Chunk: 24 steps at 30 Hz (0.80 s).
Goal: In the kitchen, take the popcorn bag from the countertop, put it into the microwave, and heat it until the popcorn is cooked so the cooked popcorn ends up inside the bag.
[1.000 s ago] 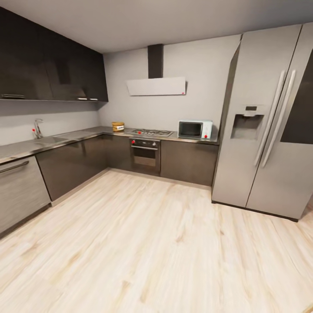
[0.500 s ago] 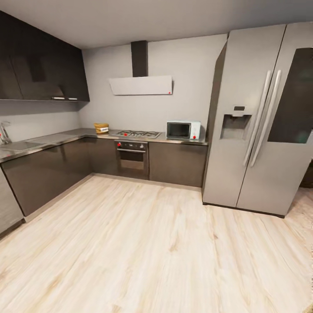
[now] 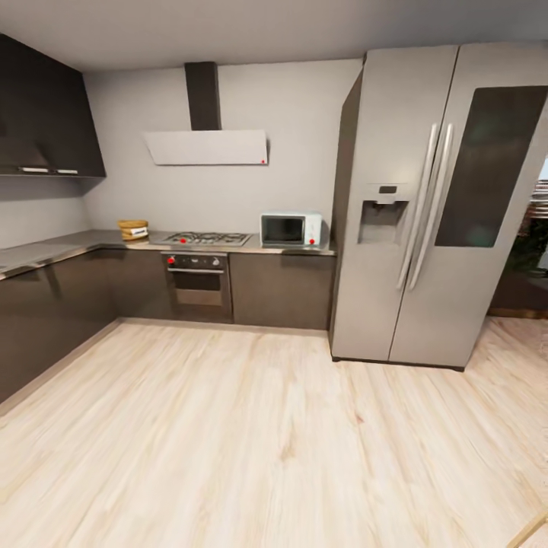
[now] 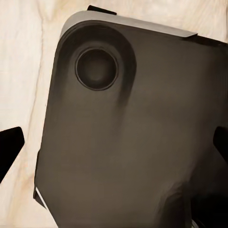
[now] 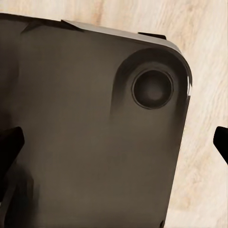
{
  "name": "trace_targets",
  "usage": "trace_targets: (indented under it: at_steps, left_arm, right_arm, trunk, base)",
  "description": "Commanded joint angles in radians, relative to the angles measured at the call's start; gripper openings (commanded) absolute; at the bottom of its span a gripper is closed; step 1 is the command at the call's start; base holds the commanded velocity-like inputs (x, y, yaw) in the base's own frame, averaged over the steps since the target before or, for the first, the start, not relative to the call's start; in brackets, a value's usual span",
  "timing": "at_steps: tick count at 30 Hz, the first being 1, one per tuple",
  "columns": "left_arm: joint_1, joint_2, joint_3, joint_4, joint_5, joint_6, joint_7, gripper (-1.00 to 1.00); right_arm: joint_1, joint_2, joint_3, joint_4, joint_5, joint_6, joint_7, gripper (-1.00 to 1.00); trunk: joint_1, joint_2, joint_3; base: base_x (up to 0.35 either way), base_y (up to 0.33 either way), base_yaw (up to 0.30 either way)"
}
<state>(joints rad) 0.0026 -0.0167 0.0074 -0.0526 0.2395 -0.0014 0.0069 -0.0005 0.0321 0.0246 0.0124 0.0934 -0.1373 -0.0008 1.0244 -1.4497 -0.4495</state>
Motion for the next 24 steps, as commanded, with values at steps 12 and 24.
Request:
trace_targets:
  at_steps: [12,24]
  left_arm:
    - [0.000,0.000,0.000,-0.001,0.006,0.004,0.001,1.00]
    - [0.000,0.000,0.000,-0.001,0.006,0.004,0.001,1.00]
  right_arm:
    - [-0.001,0.000,0.002,0.001,0.009,-0.005,-0.001,1.00]
    - [0.000,-0.001,0.003,0.001,0.014,-0.006,-0.001,1.00]
  trunk:
    - [0.001,0.000,-0.001]
    - [0.001,0.000,-0.001]
  base:
    - [0.322,0.143,-0.115]
    - [0.323,0.144,0.000]
